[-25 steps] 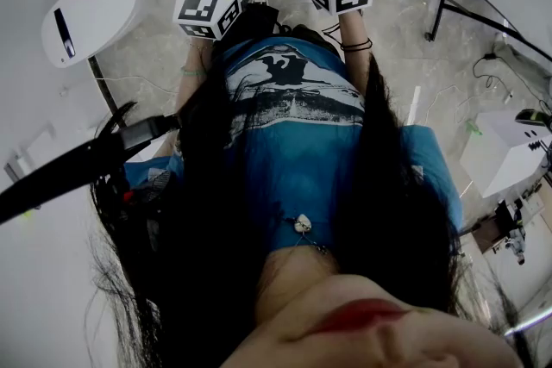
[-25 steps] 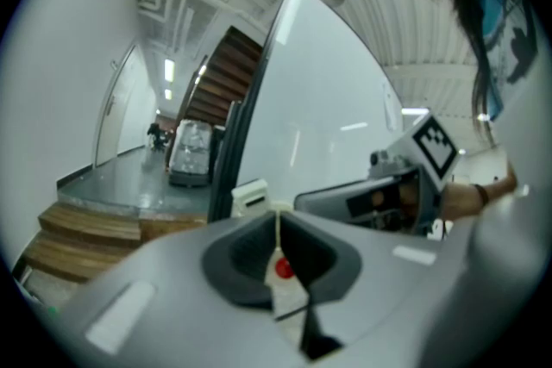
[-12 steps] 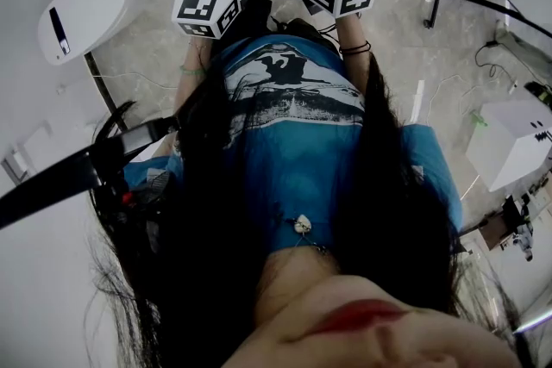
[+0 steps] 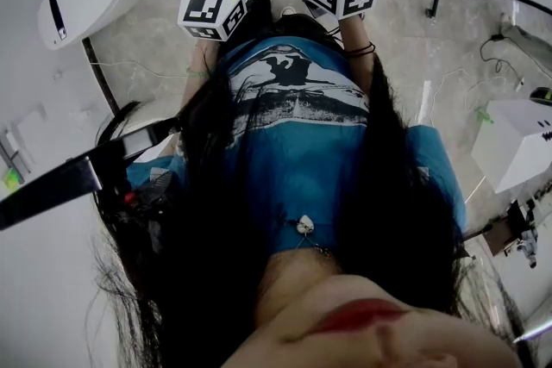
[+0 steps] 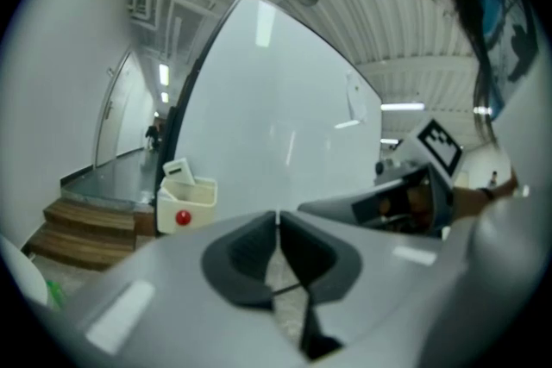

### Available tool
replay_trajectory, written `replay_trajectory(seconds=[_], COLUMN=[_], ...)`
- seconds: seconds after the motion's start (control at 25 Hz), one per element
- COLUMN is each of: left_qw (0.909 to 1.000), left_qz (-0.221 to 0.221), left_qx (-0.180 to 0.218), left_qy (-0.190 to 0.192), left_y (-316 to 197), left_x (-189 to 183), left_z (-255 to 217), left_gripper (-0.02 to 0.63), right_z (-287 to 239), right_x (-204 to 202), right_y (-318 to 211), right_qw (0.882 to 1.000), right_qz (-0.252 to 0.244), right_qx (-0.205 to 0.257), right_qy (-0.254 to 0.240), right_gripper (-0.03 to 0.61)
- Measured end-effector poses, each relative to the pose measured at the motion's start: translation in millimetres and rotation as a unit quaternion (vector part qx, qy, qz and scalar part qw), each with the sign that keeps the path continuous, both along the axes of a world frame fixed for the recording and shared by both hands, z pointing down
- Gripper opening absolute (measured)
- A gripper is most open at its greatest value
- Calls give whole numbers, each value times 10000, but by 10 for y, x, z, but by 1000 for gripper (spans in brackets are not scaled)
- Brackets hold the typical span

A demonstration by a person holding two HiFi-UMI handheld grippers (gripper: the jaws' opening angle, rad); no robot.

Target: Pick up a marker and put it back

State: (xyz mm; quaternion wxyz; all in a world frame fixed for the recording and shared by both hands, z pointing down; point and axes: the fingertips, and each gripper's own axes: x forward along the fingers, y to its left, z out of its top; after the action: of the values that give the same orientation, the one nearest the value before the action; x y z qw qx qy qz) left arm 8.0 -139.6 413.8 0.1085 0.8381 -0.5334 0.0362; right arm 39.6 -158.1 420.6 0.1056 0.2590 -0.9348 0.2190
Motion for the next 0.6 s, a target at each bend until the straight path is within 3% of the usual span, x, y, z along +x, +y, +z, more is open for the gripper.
replay_trajectory(seconds=[0.28, 0.6], left_qw=[9997, 9989], left_qz=[110, -98], left_qx=[-208, -325], left_qy=[-116, -323], left_y=[586, 1003], left_x=[588, 477], left_z=[121, 106], left_gripper=[3, 3], right_z=[168, 288], right_x=[509, 661], right_y=[520, 771], right_qw=[9996, 9979], right_qz=[24, 272], right_qx=[-284, -552], right_qy=[-17, -187], right_gripper=[15, 15])
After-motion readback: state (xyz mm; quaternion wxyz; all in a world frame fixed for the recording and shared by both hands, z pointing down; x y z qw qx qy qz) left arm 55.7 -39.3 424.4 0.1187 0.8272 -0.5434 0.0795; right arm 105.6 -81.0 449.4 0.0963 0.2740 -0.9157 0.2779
